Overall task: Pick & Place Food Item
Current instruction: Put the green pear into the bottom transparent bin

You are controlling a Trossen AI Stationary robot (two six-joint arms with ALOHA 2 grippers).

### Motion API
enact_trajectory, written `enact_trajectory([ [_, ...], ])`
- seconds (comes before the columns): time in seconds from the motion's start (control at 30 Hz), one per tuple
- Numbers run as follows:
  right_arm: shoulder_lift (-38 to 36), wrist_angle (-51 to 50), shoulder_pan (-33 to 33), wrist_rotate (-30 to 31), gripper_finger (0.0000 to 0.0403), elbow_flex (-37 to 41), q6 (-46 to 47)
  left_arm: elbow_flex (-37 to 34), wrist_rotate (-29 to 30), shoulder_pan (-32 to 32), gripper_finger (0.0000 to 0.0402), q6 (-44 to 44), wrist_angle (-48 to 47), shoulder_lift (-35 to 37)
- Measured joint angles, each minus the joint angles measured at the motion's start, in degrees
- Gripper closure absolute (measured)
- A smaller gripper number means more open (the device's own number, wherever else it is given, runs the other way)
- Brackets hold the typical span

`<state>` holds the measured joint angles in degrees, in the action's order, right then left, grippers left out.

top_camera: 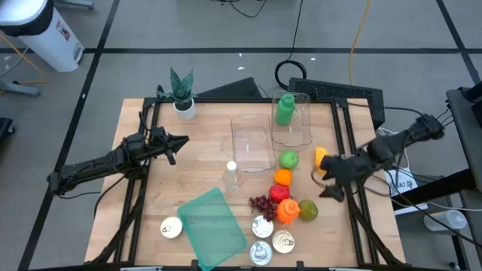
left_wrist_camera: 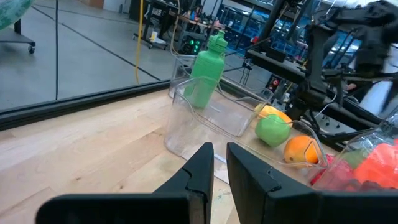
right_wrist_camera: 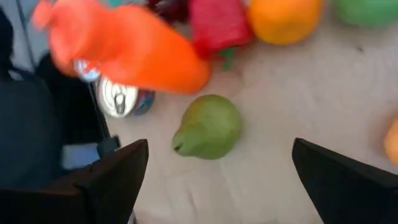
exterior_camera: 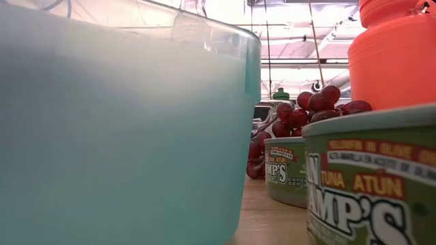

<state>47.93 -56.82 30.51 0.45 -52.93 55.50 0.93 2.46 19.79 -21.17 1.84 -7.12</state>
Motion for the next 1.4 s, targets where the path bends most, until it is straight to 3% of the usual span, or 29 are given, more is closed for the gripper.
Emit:
enact_trajectory([
  [0.23,10.6,-2.3,15.9,19.6,0.0027,-2.0,-2.1,0.0,0.0,0.0,0.035,-0.4,0.0,0.0],
  [0.4,14.5,-3.6,20.9,25.9,0.0027,-2.0,4.2,0.0,0.0,0.0,0.035,-0.6,-0.1,0.0],
  [0.73,20.6,2.9,33.4,36.2,0.0027,-1.8,11.4,0.0,0.0,0.0,0.035,-0.6,-0.1,0.0],
  [0.97,26.1,3.5,42.1,52.1,0.0027,3.0,24.0,0.0,0.0,0.0,0.035,-0.6,0.0,0.0],
  [1.07,27.6,6.2,42.3,53.3,0.0027,6.0,26.6,0.0,0.0,0.0,0.035,-0.6,0.0,0.0],
  [1.4,27.9,19.4,41.5,53.9,0.0027,12.6,23.1,0.0,-1.4,-0.7,0.035,-1.7,-0.1,0.0],
])
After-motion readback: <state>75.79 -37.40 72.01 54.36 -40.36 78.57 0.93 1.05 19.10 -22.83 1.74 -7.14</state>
